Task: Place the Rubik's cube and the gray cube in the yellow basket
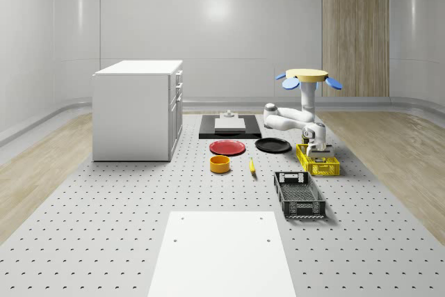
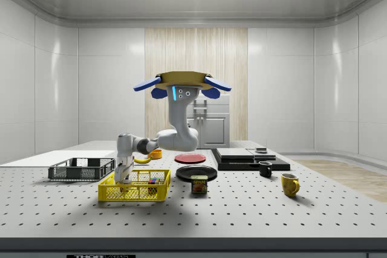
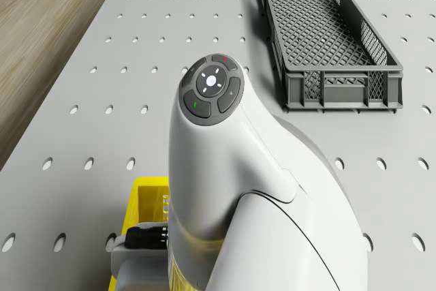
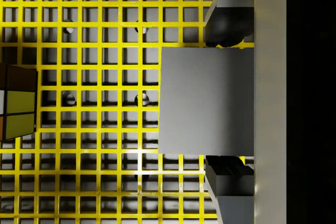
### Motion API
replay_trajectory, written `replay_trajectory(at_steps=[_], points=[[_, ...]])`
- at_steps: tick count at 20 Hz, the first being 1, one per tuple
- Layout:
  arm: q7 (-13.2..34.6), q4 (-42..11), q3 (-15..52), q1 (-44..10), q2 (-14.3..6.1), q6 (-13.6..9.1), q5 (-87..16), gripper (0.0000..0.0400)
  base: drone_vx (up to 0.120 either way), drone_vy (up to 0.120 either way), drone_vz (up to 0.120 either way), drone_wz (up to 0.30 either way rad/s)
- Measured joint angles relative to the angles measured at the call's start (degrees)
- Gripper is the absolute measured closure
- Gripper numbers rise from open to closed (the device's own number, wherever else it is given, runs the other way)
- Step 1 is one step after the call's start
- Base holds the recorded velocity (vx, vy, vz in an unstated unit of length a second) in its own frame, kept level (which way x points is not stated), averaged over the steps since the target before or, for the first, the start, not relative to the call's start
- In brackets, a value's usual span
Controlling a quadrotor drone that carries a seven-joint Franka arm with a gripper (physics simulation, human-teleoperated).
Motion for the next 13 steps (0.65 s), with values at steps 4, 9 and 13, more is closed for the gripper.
replay_trajectory(at_steps=[4,9,13], points=[[-0.06,-0.15,1.71,0.18,0.10,-0.60,1.60,0.0026,0.000,0.000,0.000,0.000],[-0.19,-0.34,5.85,0.48,0.18,-1.89,5.52,0.0007,0.000,0.000,0.000,0.000],[-0.26,-0.33,8.10,0.55,0.13,-2.50,7.69,0.0003,0.000,0.000,0.000,0.000]])
